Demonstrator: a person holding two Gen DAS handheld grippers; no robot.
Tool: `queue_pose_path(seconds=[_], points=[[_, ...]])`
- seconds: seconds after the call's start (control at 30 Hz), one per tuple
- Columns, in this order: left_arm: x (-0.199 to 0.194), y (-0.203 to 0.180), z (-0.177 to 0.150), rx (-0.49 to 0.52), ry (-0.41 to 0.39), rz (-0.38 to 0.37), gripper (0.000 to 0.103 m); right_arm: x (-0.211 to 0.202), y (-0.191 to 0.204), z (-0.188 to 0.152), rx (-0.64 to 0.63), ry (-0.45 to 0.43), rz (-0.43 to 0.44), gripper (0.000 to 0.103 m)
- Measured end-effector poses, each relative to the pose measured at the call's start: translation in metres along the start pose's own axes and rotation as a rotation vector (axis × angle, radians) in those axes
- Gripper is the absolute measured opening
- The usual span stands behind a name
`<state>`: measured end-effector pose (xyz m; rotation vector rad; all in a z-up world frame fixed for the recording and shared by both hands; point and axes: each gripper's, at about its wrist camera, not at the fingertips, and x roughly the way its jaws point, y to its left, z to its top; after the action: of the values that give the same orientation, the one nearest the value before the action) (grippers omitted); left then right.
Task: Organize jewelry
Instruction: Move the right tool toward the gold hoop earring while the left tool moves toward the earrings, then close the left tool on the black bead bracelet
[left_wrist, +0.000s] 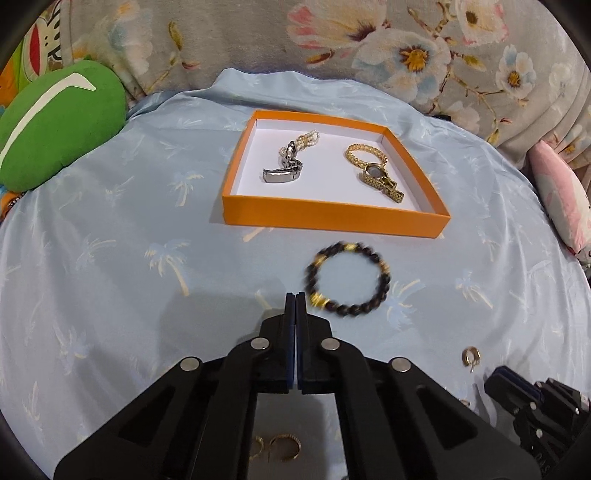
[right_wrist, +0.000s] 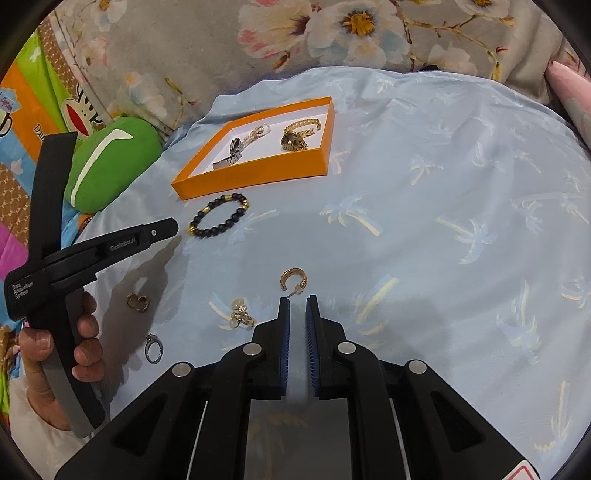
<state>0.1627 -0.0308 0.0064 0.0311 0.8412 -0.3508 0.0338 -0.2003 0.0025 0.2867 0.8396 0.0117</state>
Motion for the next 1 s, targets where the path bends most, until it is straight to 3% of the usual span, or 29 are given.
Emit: queue_pose_path(seconds=[0.17, 0.27, 0.4, 0.63, 0.7, 0.77, 0.87, 1.0], points=[[-0.002, 0.008, -0.005, -0.029, 0.010, -0.003, 0.000, 0.003, 0.005, 0.005, -0.014, -0.007, 0.000, 0.010], [0.001, 0.011, 0.000, -0.063, 0.018, -0.053, 0.000, 0.005, 0.004, 0.005, -0.009, -0.002, 0.001, 0.010], [0.018, 0.001, 0.012, -0.067, 0.041, -0.037, 0.023, 0.005, 0.003, 0.005, -0.005, 0.002, 0.003, 0.011], [0.040, -0.016, 0.027, -0.027, 0.048, -0.028, 0.024, 0.005, 0.003, 0.005, -0.005, 0.004, 0.009, 0.012], [0.041, -0.019, 0.029, -0.008, 0.047, -0.036, 0.033, 0.005, 0.003, 0.005, -0.005, 0.006, 0.010, 0.012], [0.044, -0.025, 0.029, 0.021, 0.037, -0.009, 0.032, 0.005, 0.003, 0.005, -0.005, 0.007, 0.010, 0.012], [0.045, -0.032, 0.027, 0.069, 0.023, 0.044, 0.007, 0.005, 0.003, 0.005, -0.005, 0.006, 0.011, 0.012], [0.041, -0.024, 0.026, 0.038, 0.024, 0.015, 0.007, 0.005, 0.003, 0.005, -0.005, 0.006, 0.010, 0.012]])
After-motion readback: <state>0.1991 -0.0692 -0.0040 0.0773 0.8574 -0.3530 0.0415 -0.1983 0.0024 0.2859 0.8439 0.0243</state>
